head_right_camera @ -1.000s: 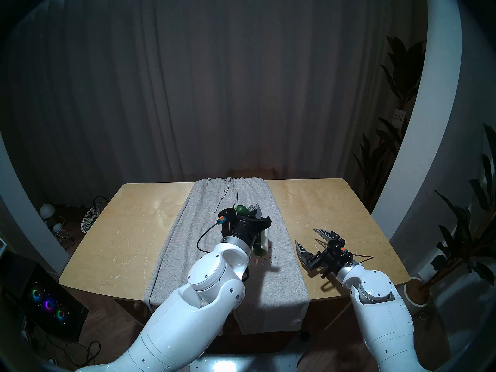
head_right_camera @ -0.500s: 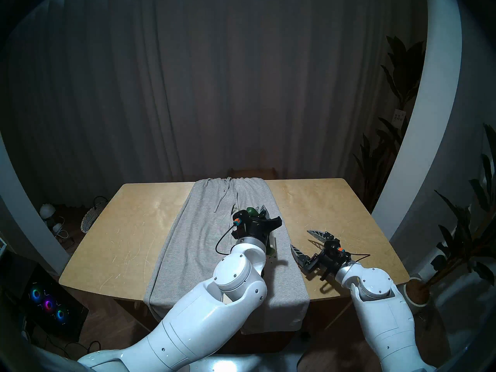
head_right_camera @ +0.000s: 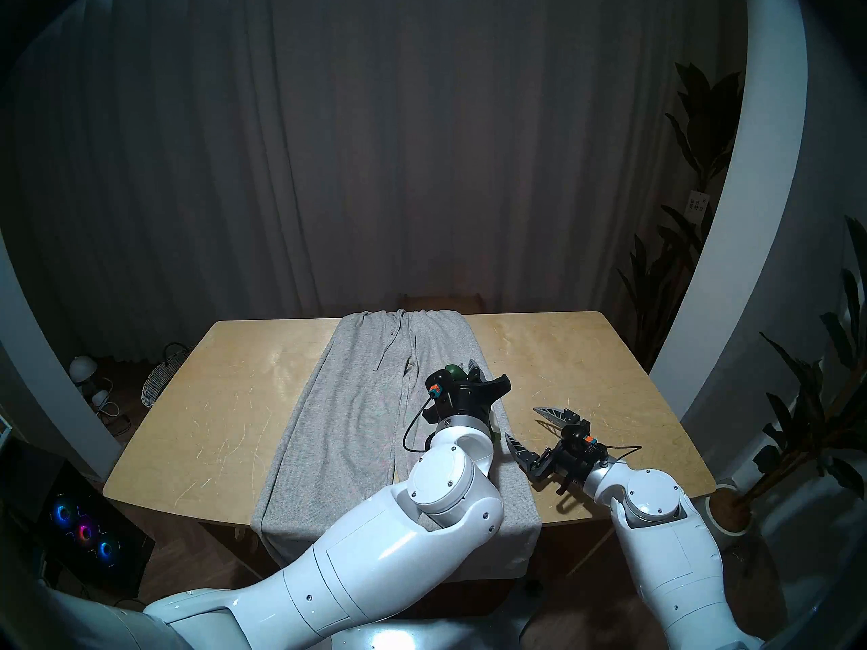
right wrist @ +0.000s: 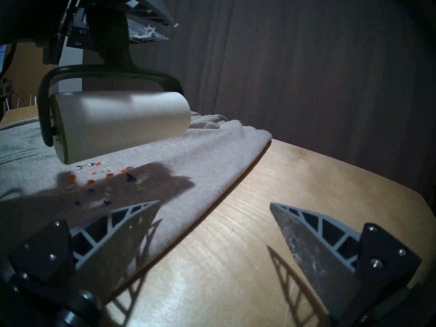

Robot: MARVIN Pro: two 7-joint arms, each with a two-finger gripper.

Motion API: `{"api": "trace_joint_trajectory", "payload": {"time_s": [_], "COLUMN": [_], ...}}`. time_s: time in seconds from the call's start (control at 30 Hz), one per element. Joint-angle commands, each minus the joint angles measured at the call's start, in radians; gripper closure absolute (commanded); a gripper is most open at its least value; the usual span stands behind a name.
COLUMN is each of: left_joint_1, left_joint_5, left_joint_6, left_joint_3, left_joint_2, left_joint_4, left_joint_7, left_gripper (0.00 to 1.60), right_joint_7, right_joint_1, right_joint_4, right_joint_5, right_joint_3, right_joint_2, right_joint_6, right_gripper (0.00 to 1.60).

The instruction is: Remove lint and debris from pants with a lint roller

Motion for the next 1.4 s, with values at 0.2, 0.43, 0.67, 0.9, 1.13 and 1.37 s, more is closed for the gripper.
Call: {"api": "trace_joint_trajectory", "payload": {"time_s": [0.2, 0.43, 0.67, 0.9, 1.13, 1.37], "left_joint_1": [-0.045, -0.042, -0.037, -0.033, -0.028, -0.026], "left_joint_5": [0.002, -0.027, -0.027, -0.030, -0.048, -0.051], "left_joint_6": [-0.054, -0.052, -0.058, -0.064, -0.070, -0.071], "left_joint_3": [0.038, 0.053, 0.055, 0.051, 0.045, 0.042], "left_joint_2": [0.003, 0.015, 0.034, 0.055, 0.070, 0.091], "left_joint_4": [0.005, 0.013, 0.005, -0.006, -0.010, -0.031], "left_joint_7": [0.006, -0.013, -0.013, -0.018, -0.034, -0.043], "left_gripper": [1.60, 1.60, 1.60, 1.60, 1.60, 1.60], "right_joint_7": [-0.004, -0.007, -0.030, -0.035, -0.037, -0.067], "right_joint_1": [-0.064, -0.108, -0.136, -0.140, -0.141, -0.156], "right_joint_4": [-0.082, -0.125, -0.159, -0.171, -0.173, -0.156], "right_joint_5": [-0.001, -0.004, -0.028, -0.041, -0.046, -0.019], "right_joint_3": [0.018, 0.023, 0.024, 0.024, 0.025, 0.047], "right_joint_2": [0.009, 0.015, 0.023, 0.026, 0.025, -0.014], "right_joint_6": [0.040, 0.072, 0.089, 0.099, 0.096, 0.024], "right_gripper": [0.00, 0.00, 0.00, 0.00, 0.00, 0.00]}}
